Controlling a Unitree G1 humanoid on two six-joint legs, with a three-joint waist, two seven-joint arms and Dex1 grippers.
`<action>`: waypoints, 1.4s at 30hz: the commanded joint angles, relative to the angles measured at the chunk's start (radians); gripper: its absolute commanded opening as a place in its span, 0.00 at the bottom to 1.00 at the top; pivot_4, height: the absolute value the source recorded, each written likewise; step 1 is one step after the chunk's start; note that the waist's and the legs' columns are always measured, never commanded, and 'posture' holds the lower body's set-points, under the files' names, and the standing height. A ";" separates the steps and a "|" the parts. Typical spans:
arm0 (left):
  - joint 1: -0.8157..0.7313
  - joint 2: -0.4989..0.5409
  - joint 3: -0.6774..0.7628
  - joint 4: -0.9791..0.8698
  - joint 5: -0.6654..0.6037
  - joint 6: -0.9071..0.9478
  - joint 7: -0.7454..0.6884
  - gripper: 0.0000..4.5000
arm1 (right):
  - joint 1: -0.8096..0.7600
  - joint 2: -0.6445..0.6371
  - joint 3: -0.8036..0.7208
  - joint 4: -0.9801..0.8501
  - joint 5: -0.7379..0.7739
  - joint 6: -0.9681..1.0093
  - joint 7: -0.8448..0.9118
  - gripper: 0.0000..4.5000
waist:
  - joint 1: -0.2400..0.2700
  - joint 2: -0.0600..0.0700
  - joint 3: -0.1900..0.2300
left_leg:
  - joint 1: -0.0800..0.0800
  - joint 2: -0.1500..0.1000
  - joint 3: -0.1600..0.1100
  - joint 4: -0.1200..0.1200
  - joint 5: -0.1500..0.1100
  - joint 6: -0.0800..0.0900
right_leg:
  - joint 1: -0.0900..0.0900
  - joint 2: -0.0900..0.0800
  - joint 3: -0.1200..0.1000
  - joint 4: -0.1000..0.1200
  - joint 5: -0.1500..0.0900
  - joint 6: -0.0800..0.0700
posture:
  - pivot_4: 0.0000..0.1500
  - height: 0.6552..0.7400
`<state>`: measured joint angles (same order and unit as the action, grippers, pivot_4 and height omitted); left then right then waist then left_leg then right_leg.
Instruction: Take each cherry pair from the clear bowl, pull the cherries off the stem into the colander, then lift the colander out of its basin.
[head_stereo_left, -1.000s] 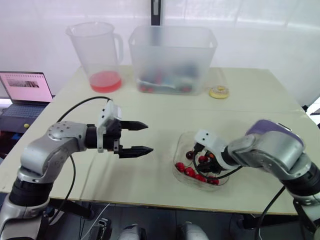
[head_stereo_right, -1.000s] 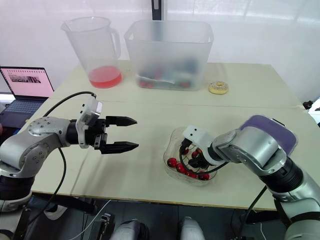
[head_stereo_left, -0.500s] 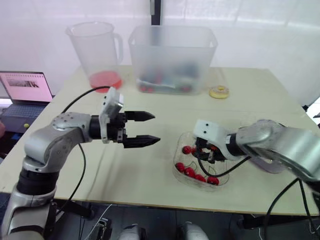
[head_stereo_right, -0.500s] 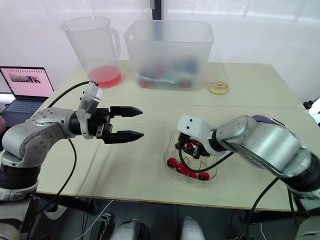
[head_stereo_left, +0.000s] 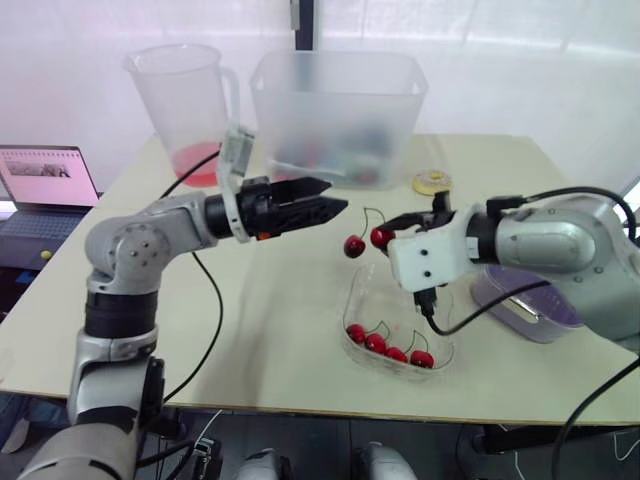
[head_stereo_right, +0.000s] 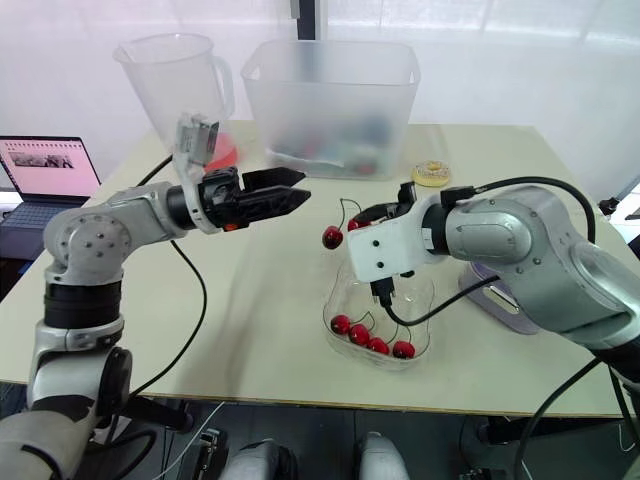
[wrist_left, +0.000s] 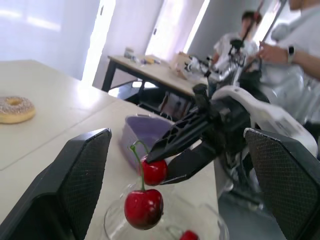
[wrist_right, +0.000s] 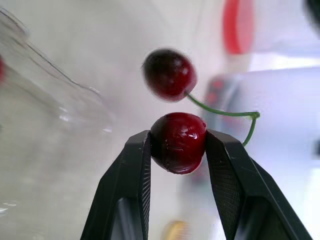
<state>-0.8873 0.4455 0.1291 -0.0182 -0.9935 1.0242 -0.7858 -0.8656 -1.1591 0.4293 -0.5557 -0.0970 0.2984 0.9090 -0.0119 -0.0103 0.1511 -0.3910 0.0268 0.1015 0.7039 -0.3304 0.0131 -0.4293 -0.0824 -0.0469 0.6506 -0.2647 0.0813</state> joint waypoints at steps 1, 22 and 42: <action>-0.039 -0.011 0.029 0.017 -0.009 0.004 0.034 1.00 | -0.023 0.043 -0.033 0.036 -0.115 -0.115 -0.011 0.37 | 0.000 0.000 0.000 | 0.000 0.000 0.000 0.000 0.000 0.000 | 0.000 0.000 0.000 0.000 0.000 0.000 | 1.00 0.62; -0.017 -0.077 0.058 0.003 -0.056 0.030 0.111 0.49 | -0.027 0.283 -0.126 -0.009 -0.216 -0.066 0.069 0.36 | 0.000 0.000 0.000 | 0.000 0.000 -0.001 0.000 0.001 -0.002 | 0.000 -0.001 -0.003 0.001 0.000 0.000 | 1.00 0.62; -0.022 -0.080 0.051 0.047 -0.020 -0.005 0.093 0.00 | -0.003 0.308 -0.193 -0.054 -0.129 0.085 0.167 0.65 | 0.001 0.000 0.000 | 0.000 0.000 -0.001 0.000 0.001 -0.002 | 0.001 -0.001 -0.003 0.001 0.000 0.000 | 1.00 0.62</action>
<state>-0.8966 0.3667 0.1729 0.0404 -1.0173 1.0416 -0.6806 -0.8624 -0.8406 0.2761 -0.5729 -0.2417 0.3747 1.0685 -0.0113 -0.0103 0.1513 -0.3910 0.0265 0.1003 0.7041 -0.3293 0.0113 -0.4286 -0.0830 -0.0501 0.6514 -0.2646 0.0813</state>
